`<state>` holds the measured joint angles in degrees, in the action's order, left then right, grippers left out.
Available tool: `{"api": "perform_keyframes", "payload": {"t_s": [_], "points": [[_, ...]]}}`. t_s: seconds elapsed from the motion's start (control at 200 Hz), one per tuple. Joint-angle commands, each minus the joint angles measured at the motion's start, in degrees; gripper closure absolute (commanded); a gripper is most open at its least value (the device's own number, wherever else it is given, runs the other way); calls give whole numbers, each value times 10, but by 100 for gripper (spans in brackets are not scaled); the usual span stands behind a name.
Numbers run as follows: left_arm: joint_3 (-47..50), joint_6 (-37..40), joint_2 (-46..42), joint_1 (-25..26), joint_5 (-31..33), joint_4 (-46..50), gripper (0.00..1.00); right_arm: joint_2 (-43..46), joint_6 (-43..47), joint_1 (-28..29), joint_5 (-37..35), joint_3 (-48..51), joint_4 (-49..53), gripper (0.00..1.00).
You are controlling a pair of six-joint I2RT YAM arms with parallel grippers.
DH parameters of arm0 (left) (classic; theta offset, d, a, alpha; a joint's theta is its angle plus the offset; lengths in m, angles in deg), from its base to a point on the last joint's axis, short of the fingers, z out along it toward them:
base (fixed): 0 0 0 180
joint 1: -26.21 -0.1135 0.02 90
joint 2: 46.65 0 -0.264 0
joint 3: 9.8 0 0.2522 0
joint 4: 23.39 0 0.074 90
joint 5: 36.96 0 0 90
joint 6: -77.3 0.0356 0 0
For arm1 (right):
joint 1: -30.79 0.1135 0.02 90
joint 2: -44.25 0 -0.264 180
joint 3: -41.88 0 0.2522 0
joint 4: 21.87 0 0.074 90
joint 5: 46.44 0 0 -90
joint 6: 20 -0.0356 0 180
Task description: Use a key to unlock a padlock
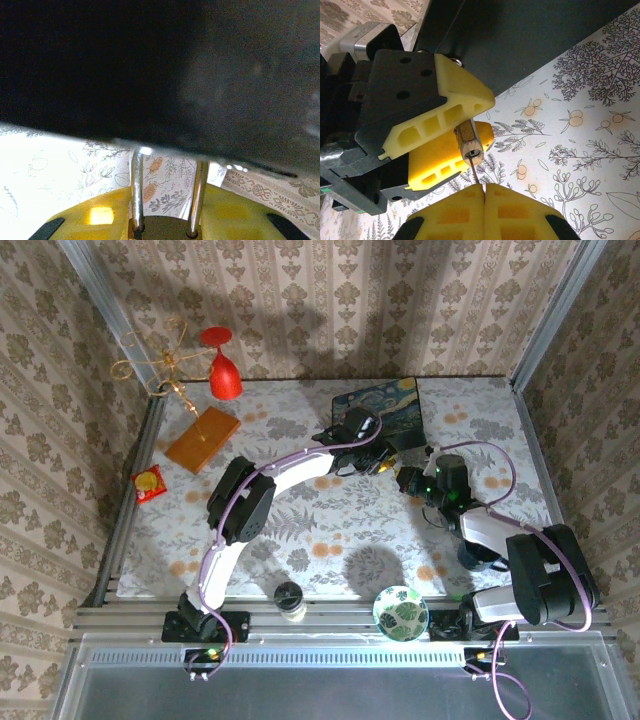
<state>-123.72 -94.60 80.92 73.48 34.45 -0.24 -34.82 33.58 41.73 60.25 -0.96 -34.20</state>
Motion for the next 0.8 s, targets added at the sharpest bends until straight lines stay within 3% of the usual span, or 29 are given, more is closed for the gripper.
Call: {"api": "perform_keyframes", "payload": {"t_s": [0.0,0.795], "points": [[-1,-43,20,11,-41,18,100,-3,-8,7,-13,-23,14,100],[-12,-34,27,19,-45,32,100,-27,-44,16,-20,-44,-18,100]]}}
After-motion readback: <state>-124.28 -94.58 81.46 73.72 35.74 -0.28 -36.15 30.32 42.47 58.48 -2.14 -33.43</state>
